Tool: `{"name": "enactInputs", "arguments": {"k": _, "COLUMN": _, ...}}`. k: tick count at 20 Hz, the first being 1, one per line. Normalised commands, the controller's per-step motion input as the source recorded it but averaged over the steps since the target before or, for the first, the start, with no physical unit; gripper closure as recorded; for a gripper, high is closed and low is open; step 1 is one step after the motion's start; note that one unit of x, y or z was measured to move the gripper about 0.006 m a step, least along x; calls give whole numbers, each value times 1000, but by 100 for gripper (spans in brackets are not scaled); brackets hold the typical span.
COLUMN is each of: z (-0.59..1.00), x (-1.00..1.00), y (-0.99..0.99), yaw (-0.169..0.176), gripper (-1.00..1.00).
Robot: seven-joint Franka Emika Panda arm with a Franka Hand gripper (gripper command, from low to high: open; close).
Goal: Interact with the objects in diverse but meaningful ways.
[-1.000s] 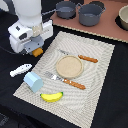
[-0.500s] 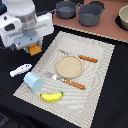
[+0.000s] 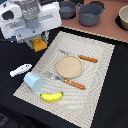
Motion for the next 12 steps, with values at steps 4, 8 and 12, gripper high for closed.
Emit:
{"name": "enactInputs", "arguments": {"k": 4, "z": 635, "x": 1000, "y": -141, "yaw": -7, "gripper": 100}}
{"name": "enactInputs", "arguments": {"k": 8, "z": 562, "x": 1000, "y": -151, "yaw": -3, "gripper": 100}}
{"name": "enactInputs", "arguments": {"k": 12, "z": 306, "x": 1000, "y": -165, "yaw": -1, "gripper": 100}}
